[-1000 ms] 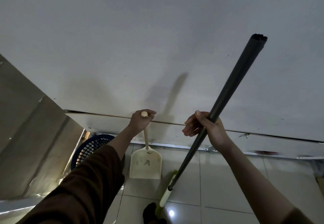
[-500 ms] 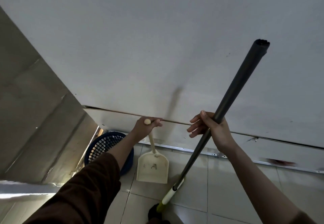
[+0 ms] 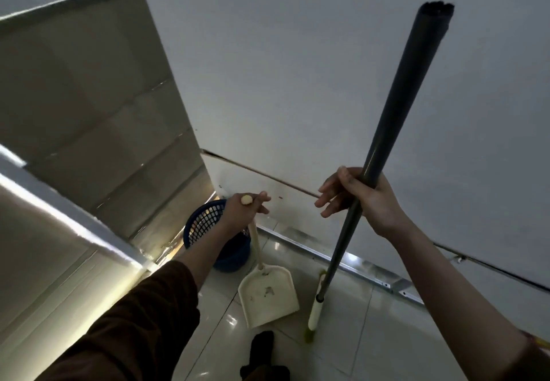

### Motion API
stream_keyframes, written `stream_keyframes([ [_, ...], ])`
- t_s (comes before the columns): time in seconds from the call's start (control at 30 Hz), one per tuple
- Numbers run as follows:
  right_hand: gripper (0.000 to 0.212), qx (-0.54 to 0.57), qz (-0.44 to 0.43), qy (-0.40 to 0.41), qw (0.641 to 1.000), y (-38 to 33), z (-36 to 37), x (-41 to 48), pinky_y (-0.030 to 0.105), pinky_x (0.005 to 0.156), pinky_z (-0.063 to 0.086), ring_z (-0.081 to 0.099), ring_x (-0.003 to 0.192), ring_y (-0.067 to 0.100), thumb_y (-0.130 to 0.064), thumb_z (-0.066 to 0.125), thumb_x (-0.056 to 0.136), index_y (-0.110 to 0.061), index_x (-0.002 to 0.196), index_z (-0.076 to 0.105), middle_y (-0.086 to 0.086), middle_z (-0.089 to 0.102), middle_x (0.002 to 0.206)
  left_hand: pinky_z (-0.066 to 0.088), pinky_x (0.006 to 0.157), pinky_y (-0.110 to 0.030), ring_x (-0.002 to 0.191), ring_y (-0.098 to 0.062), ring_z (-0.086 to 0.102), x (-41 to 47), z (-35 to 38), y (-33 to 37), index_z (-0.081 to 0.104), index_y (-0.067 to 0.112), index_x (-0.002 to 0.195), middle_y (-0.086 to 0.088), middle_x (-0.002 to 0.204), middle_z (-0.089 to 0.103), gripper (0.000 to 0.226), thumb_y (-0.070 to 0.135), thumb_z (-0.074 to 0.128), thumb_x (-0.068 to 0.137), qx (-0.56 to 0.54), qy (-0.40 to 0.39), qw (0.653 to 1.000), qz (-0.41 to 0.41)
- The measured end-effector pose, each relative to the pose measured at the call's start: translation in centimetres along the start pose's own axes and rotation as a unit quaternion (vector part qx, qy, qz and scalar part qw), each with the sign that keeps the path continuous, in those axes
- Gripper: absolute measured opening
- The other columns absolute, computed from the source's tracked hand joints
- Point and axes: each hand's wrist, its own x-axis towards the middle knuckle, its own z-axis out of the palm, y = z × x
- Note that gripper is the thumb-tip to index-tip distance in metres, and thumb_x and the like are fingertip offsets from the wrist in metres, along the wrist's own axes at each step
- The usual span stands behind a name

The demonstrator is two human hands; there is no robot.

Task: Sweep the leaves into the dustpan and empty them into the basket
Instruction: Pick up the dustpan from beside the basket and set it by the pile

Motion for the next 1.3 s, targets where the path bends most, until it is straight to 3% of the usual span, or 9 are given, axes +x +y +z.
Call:
stream_keyframes([
  [0.1,0.038,0.005,-0.022,-0.044,0.999,-0.6,0.7,-1.5,0.038,0.060,0.058,0.069,0.057,0.036,-0.036,0.049,0.092,-0.013,0.076,0.074,0.019,0.073,0.071,0.052,0.079,-0.015,0.075,-0.005,0.071,-4.0,-1.4,-0.3,0.073,0.013,0.095,0.002,0.072,0.074,0.032,0.039,0.054,0.093,-0.026,0.064,0.998,-0.007],
  [0.27,0.039,0.001,-0.047,-0.113,0.993,-0.7,3.1,-4.1,0.037,0.058,0.058,0.069,0.057,0.035,-0.036,0.048,0.093,-0.011,0.077,0.073,0.018,0.073,0.070,0.050,0.076,-0.021,0.077,-0.007,0.070,-11.5,-3.9,-0.9,0.074,0.020,0.093,0.003,0.072,0.074,0.037,0.049,0.050,0.093,0.005,0.180,0.982,-0.057],
  [0.47,0.039,0.013,-0.041,-0.221,0.974,-1.1,7.9,-6.8,0.035,0.055,0.058,0.069,0.055,0.032,-0.036,0.048,0.092,-0.013,0.074,0.074,0.017,0.073,0.069,0.047,0.059,-0.007,0.064,-0.002,0.069,-21.9,-6.5,-0.9,0.073,0.011,0.089,0.000,0.070,0.072,0.032,0.038,0.056,0.093,-0.067,0.304,0.948,-0.068],
  [0.63,0.041,0.031,-0.016,-0.332,0.943,-0.9,13.3,-8.9,0.031,0.053,0.057,0.069,0.055,0.030,-0.032,0.047,0.092,-0.001,0.080,0.070,0.021,0.072,0.071,0.053,0.081,-0.030,0.079,-0.020,0.071,-30.0,-8.9,-2.3,0.074,0.015,0.090,-0.005,0.074,0.074,0.037,0.046,0.054,0.092,-0.080,0.388,0.910,-0.120],
  [0.73,0.040,0.048,0.001,-0.394,0.918,-0.6,16.9,-10.6,0.031,0.054,0.058,0.070,0.056,0.031,-0.033,0.048,0.093,-0.005,0.078,0.072,0.021,0.072,0.071,0.053,0.085,-0.034,0.081,-0.021,0.071,-35.2,-10.1,-3.5,0.074,0.018,0.086,-0.004,0.074,0.074,0.036,0.047,0.054,0.092,-0.086,0.433,0.887,-0.138],
  [0.9,0.045,0.042,0.024,-0.488,0.872,-0.7,24.0,-15.6,0.033,0.055,0.057,0.070,0.056,0.030,-0.054,0.061,0.084,-0.013,0.073,0.076,0.018,0.073,0.070,0.050,0.074,-0.025,0.070,-0.005,0.067,-45.5,-11.6,-5.3,0.074,0.021,0.085,0.001,0.074,0.075,0.038,0.053,0.053,0.090,-0.086,0.525,0.830,-0.166],
  [1.03,0.044,0.034,0.022,-0.558,0.829,-0.6,29.3,-21.3,0.035,0.057,0.057,0.071,0.058,0.033,-0.043,0.049,0.090,-0.011,0.073,0.074,0.021,0.073,0.072,0.048,0.073,-0.024,0.078,-0.013,0.069,-54.9,-11.5,-7.0,0.074,0.022,0.085,0.002,0.075,0.074,0.035,0.051,0.054,0.090,-0.101,0.588,0.779,-0.192],
  [1.17,0.044,0.024,0.020,-0.614,0.789,-0.5,33.9,-28.2,0.038,0.060,0.058,0.070,0.060,0.038,-0.041,0.050,0.090,-0.005,0.075,0.071,0.026,0.072,0.074,0.055,0.082,-0.036,0.080,-0.020,0.071,-65.0,-10.2,-8.5,0.073,0.014,0.086,-0.003,0.077,0.074,0.032,0.041,0.058,0.091,-0.133,0.654,0.721,-0.185],
  [1.3,0.045,0.012,0.008,-0.667,0.745,0.0,37.8,-36.1,0.043,0.066,0.058,0.068,0.067,0.046,-0.035,0.046,0.091,0.003,0.079,0.067,0.026,0.071,0.074,0.055,0.085,-0.043,0.075,-0.019,0.070,-75.4,-8.0,-9.6,0.070,0.021,0.069,0.000,0.069,0.072,0.032,0.042,0.058,0.090,-0.127,0.731,0.637,-0.208],
])
